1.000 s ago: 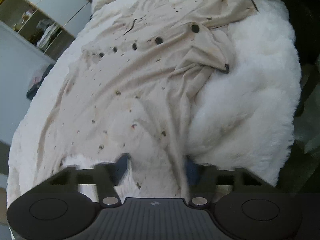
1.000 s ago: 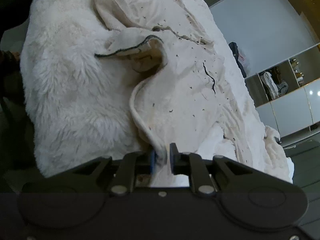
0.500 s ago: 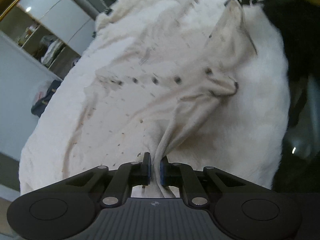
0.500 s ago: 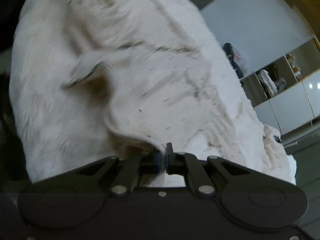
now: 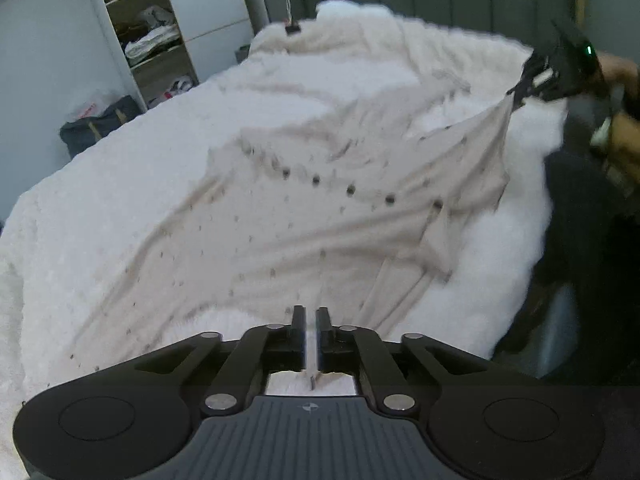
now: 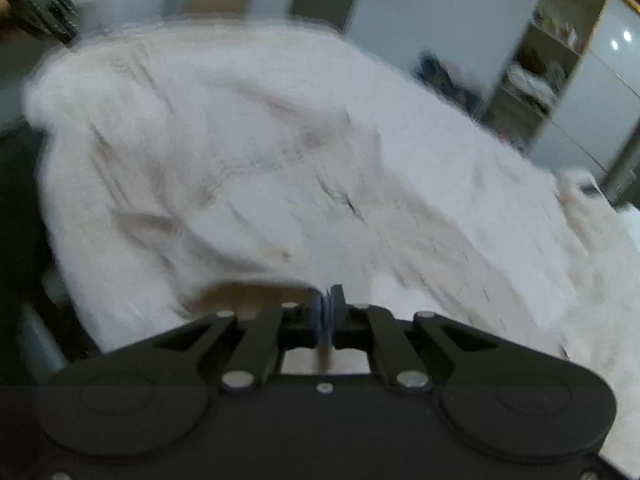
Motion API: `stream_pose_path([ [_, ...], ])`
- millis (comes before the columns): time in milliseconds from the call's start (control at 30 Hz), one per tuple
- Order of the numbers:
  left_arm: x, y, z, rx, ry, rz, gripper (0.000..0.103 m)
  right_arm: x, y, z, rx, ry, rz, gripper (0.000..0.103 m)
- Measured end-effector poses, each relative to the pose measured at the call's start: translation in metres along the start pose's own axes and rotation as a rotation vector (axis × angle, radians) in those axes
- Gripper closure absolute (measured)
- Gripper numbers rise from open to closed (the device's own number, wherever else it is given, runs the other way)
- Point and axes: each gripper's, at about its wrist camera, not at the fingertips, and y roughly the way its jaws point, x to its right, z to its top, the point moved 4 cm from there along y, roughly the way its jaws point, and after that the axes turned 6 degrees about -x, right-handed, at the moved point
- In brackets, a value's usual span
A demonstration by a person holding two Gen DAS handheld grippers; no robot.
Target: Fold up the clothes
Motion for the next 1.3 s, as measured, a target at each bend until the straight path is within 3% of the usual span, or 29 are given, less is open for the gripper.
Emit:
stream_pose_path([
  [33,0.013,0.013,-0.002,-0.008,0.026,-0.006,0.057,-0.007,0.013,-0.007,-0.057,-0.038,-0.05,0.094],
  [100,0.041,0.04,-0.002,-0.013,0.118,0.042,0.044,-0.026,0.031,-0.02,-0.116,-0.096,-0.102,0.09],
  [133,0.063,0.057,0.001,-0.012,0.209,0.092,0.038,-0.034,0.034,-0.023,-0.119,-0.113,-0.112,0.079],
  [167,0.083,0.075,0.003,-0.013,0.299,0.135,0.036,-0.039,0.034,-0.024,-0.112,-0.126,-0.124,0.066],
  [200,0.096,0.09,0.006,-0.018,0.365,0.161,0.035,-0.049,0.034,-0.026,-0.094,-0.154,-0.144,0.061],
  [333,0.116,0.138,0.01,-0.069,0.519,0.241,0.035,-0.084,0.028,-0.028,-0.054,-0.237,-0.122,0.059],
  [433,0.105,0.174,0.007,-0.141,0.564,0.296,0.035,-0.095,0.026,-0.024,-0.026,-0.241,-0.106,0.059],
  [567,0.092,0.199,-0.002,-0.173,0.574,0.255,0.036,-0.098,0.023,-0.023,0.011,-0.175,-0.094,0.057],
  [600,0.091,0.2,-0.002,-0.166,0.583,0.25,0.045,-0.097,0.023,-0.023,0.02,-0.149,-0.092,0.057],
  [633,0.09,0.2,-0.001,-0.161,0.579,0.239,0.071,-0.094,0.023,-0.023,0.024,-0.124,-0.092,0.057],
  [700,0.088,0.193,0.004,-0.144,0.547,0.214,0.097,-0.09,0.023,-0.022,0.029,-0.085,-0.091,0.057],
  [967,0.091,0.08,0.034,0.029,0.343,0.148,0.1,-0.081,0.012,-0.027,0.077,0.0,-0.05,0.057],
  [1100,0.084,0.025,0.041,0.129,0.186,0.108,0.1,-0.078,0.01,-0.026,0.095,0.035,-0.031,0.057],
  [1200,0.091,0.008,0.031,0.102,0.132,0.054,0.1,-0.076,0.004,-0.027,0.114,0.068,-0.009,0.056],
  [1300,0.111,0.027,0.004,-0.022,0.164,-0.037,0.1,-0.075,0.003,-0.028,0.116,0.082,0.006,0.055],
])
